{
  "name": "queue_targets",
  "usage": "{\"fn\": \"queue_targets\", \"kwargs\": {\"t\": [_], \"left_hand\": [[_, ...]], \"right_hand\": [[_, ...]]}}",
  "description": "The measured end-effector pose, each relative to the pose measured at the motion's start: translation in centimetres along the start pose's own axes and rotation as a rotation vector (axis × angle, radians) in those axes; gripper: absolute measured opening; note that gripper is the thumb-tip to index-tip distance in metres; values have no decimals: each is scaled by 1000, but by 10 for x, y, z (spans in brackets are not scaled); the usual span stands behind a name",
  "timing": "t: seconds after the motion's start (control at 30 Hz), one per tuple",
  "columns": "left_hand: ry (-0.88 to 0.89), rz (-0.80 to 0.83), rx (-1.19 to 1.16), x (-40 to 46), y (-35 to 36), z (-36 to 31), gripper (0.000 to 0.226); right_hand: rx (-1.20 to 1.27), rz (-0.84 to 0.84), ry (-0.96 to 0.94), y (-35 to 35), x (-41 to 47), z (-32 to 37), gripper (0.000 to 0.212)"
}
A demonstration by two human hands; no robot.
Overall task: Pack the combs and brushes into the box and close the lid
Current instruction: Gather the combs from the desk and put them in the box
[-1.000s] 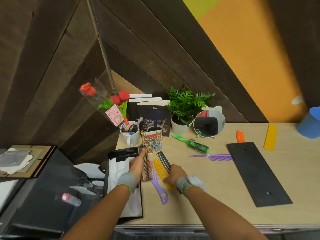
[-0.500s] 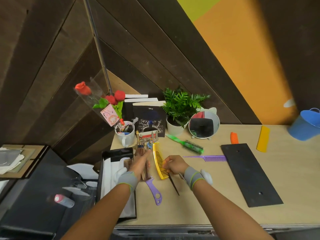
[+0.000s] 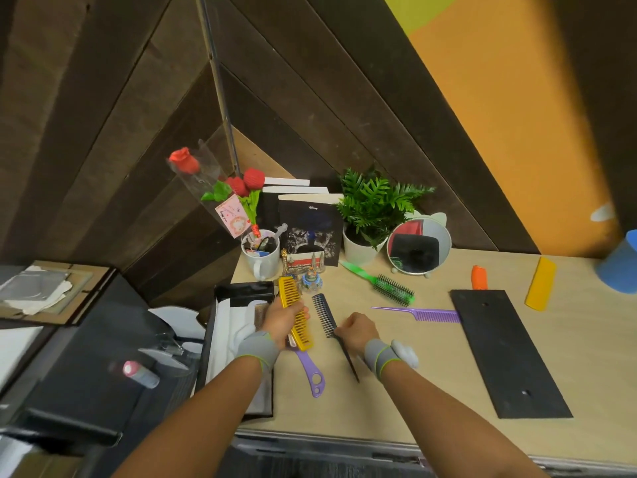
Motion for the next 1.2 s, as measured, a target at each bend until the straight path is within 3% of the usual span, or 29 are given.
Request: {"fn": "queue_targets", "kwargs": {"t": [0.07, 0.17, 0.33, 0.63, 0.73, 0.8, 0.87, 0.97, 1.07, 1.2], "left_hand": [[-14, -29, -23, 0, -5, 2, 20], [-21, -45, -39, -4, -10, 3, 17], [-31, -6, -59, -8, -13, 2, 21], [-56, -22, -95, -7, -13, 3, 17], [-78, -29, -118, -4, -8, 1, 18], [-114, -33, -163, -2, -4, -1, 19], [-169, -26, -247, -2, 0, -2, 23], [-218, -6, -354, -2, 4, -3, 35], [-182, 78, -415, -3, 10, -7, 51], [-140, 363, -573, -8, 24, -14, 70]], "right_hand": [[-70, 17, 1, 5, -1, 1, 43], [-179, 5, -7, 13, -1, 7, 51], [-286, -30, 36, 18, 0, 10, 41], [-325, 105, 35, 14, 5, 11, 36], [-256, 158, 20, 5, 4, 14, 33], [-120, 146, -12, -2, 3, 18, 10], [176, 134, -45, -7, 5, 22, 31], [439, 197, -108, -21, 0, 35, 33], [475, 261, -176, -34, -7, 48, 27], [394, 356, -167, -30, -14, 54, 23]]}}
Point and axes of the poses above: each hand's wrist, its own x-axis towards the middle knuckle, its own y-axis out of the palm, z = x × y, the point moved 2 cm from there along x, towards the middle knuckle, and after that the axes turned 1 degree about z, right-handed, at the moved point
